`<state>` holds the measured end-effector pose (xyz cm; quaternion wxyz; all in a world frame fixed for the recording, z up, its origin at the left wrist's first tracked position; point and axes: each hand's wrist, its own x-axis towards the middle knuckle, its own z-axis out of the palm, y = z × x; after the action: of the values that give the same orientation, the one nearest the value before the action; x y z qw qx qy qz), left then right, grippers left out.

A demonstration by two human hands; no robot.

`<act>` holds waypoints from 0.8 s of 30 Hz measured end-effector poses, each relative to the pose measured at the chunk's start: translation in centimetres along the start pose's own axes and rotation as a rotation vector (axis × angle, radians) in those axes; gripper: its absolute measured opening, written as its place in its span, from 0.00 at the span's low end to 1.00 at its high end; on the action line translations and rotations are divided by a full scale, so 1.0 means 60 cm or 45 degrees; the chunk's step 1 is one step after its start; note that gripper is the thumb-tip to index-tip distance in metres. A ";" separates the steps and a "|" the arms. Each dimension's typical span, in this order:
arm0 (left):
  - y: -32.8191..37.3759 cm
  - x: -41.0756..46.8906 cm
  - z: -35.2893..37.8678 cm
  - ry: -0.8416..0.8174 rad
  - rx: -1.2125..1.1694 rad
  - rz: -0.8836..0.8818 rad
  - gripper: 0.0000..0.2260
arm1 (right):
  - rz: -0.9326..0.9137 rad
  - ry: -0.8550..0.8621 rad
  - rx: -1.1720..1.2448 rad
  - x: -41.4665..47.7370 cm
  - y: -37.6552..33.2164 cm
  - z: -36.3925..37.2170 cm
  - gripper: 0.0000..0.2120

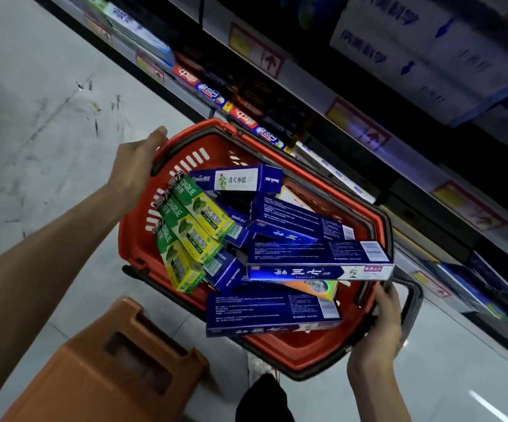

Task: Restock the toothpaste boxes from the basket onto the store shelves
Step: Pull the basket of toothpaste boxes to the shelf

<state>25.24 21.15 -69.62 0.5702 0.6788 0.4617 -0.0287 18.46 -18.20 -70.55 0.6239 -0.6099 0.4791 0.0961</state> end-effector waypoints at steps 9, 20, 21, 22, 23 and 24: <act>0.036 -0.100 0.002 -0.090 -0.184 0.176 0.06 | -0.271 0.033 -0.270 -0.086 -0.016 0.026 0.28; 0.088 -0.297 -0.083 -0.292 -0.220 0.400 0.08 | -0.362 -0.178 0.006 -0.296 -0.068 0.048 0.31; 0.094 -0.316 -0.093 -0.304 -0.238 0.401 0.10 | -0.376 -0.207 0.006 -0.314 -0.072 0.043 0.33; 0.099 -0.333 -0.102 -0.305 -0.257 0.401 0.10 | -0.386 -0.232 0.013 -0.332 -0.077 0.038 0.34; 0.105 -0.347 -0.111 -0.300 -0.264 0.405 0.11 | -0.395 -0.251 0.034 -0.349 -0.082 0.034 0.34; 0.113 -0.361 -0.118 -0.297 -0.259 0.415 0.11 | -0.398 -0.259 0.055 -0.363 -0.088 0.030 0.32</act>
<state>13.87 14.44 -49.81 0.6825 0.6754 0.2774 0.0323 11.65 -7.81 -51.79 0.6894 -0.6504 0.3152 0.0488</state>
